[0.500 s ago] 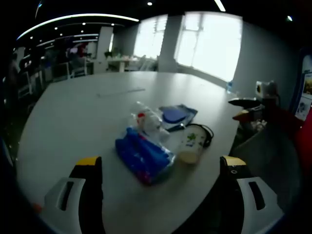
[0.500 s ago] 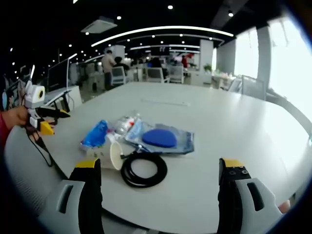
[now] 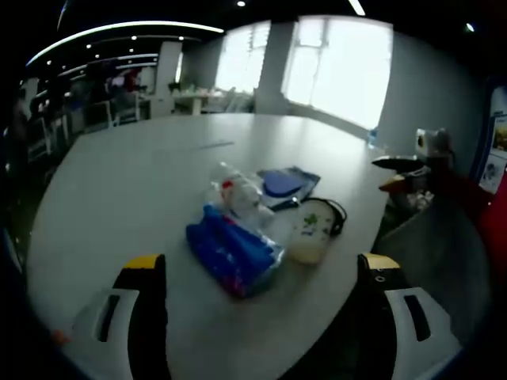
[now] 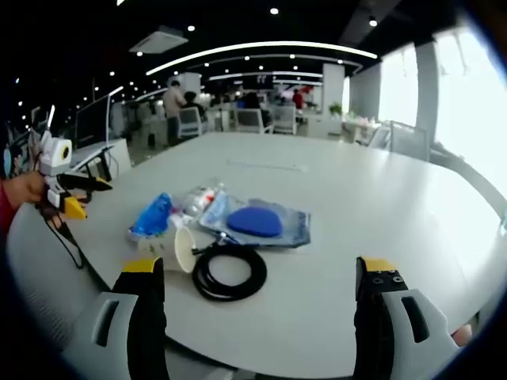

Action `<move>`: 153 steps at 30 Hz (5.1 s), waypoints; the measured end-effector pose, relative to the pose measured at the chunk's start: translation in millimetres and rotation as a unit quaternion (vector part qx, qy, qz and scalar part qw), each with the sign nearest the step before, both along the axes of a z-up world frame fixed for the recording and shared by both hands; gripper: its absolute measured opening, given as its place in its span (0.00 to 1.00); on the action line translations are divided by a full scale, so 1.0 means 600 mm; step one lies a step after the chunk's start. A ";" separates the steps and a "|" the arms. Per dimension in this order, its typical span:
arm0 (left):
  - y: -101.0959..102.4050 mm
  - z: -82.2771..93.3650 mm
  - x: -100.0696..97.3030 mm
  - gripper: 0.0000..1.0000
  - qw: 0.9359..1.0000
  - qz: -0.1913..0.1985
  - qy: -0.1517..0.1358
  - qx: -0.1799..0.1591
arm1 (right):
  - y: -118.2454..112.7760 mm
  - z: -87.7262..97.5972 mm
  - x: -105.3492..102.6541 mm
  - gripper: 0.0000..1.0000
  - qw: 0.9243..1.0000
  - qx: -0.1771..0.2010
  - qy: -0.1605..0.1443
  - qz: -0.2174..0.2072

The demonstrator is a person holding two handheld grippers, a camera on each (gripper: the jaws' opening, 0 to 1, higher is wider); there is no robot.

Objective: Arrange the tabletop items into an orderly group along one side of the table until the central work area is clear of visible clutter.

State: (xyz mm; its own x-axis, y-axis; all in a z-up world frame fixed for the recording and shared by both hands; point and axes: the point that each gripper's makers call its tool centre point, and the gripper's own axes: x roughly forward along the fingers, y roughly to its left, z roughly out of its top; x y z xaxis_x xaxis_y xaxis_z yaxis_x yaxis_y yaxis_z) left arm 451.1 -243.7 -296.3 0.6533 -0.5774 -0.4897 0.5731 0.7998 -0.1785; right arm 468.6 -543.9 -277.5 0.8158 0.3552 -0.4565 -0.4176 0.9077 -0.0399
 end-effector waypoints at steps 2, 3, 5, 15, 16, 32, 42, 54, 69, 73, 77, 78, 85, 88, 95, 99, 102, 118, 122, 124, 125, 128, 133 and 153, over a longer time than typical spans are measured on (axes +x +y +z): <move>0.000 0.001 0.001 0.98 1.000 0.000 -0.001 -0.001 | 0.000 0.001 0.001 1.00 1.000 -0.001 -0.001 0.000; 0.000 0.001 0.001 0.98 1.000 0.001 -0.001 -0.001 | 0.000 0.001 0.001 1.00 1.000 -0.001 -0.001 0.000; 0.000 0.001 0.000 0.98 1.000 0.001 -0.001 -0.001 | -0.001 0.002 0.001 1.00 1.000 -0.001 -0.001 0.000; 0.001 0.000 0.001 0.98 1.000 0.001 0.000 -0.001 | 0.000 0.002 0.000 1.00 1.000 -0.003 0.000 0.002; 0.001 0.000 0.001 0.98 1.000 0.001 -0.001 -0.001 | 0.000 0.002 0.000 1.00 1.000 -0.003 0.000 0.001; 0.001 0.002 0.000 0.98 1.000 0.001 -0.002 -0.003 | 0.004 0.000 -0.001 1.00 1.000 -0.005 0.003 0.003; 0.003 0.002 0.000 0.98 1.000 0.003 -0.002 -0.003 | 0.005 -0.001 -0.001 1.00 1.000 -0.007 0.005 0.005; 0.005 0.002 0.001 0.97 1.000 0.005 -0.003 0.000 | 0.008 0.003 0.002 1.00 1.000 -0.009 0.002 0.008; 0.004 0.003 0.000 0.96 1.000 0.006 -0.003 0.000 | 0.026 0.009 0.003 0.99 1.000 -0.009 0.002 0.028; 0.003 0.002 -0.001 0.96 1.000 0.005 -0.002 0.001 | 0.030 0.012 0.003 0.95 0.999 -0.009 0.002 0.035; 0.003 0.002 -0.001 0.96 1.000 0.003 -0.002 0.001 | 0.046 0.009 0.001 0.91 0.998 -0.010 0.010 0.058; 0.003 0.002 -0.001 0.96 1.000 0.003 -0.003 0.002 | 0.049 0.009 0.001 0.91 0.998 -0.011 0.010 0.060; 0.003 0.001 -0.001 0.96 1.000 0.002 -0.002 0.003 | 0.061 0.006 0.001 0.90 0.997 -0.013 0.015 0.074; 0.002 0.000 -0.002 0.96 1.000 0.000 -0.001 0.005 | 0.070 0.005 0.001 0.89 0.997 -0.013 0.017 0.081; 0.002 -0.001 -0.002 0.96 1.000 0.000 0.000 0.005 | 0.099 -0.007 -0.001 0.89 0.994 -0.014 0.027 0.105; 0.003 -0.001 -0.002 0.96 1.000 0.002 -0.001 0.004 | 0.122 -0.014 -0.004 0.88 0.991 -0.016 0.034 0.128; 0.003 -0.001 -0.001 0.96 1.000 0.003 -0.001 0.004 | 0.136 -0.022 -0.004 0.86 0.988 -0.018 0.045 0.143; 0.006 -0.002 -0.001 0.95 1.000 0.004 0.001 0.006 | 0.180 -0.039 -0.005 0.79 0.977 -0.028 0.071 0.198; 0.006 -0.002 -0.001 0.95 1.000 0.005 0.001 0.006 | 0.188 -0.047 -0.008 0.76 0.974 -0.027 0.083 0.209; 0.006 -0.002 -0.001 0.95 1.000 0.005 0.000 0.008 | 0.192 -0.047 -0.007 0.76 0.973 -0.029 0.083 0.213; 0.006 -0.002 -0.002 0.95 1.000 0.005 0.001 0.007 | 0.195 -0.047 -0.007 0.76 0.973 -0.029 0.083 0.215; 0.007 -0.003 -0.002 0.95 1.000 0.006 0.002 0.008 | 0.203 -0.048 -0.004 0.75 0.971 -0.026 0.086 0.223; 0.006 -0.004 -0.002 0.95 1.000 0.005 0.004 0.009 | 0.210 -0.053 0.000 0.72 0.967 -0.018 0.097 0.235; 0.006 -0.011 -0.006 0.93 1.000 0.001 0.012 0.016 | 0.231 -0.074 0.005 0.52 0.950 0.013 0.143 0.276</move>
State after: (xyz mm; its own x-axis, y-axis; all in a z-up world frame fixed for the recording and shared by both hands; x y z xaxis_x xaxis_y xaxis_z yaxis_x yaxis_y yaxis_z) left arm 447.3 -240.1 -303.1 0.6428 -0.5597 -0.5230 0.5671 0.8067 -0.1663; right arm 471.6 -405.2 -321.7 0.3448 0.7077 -0.6167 -0.8212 0.5457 0.1670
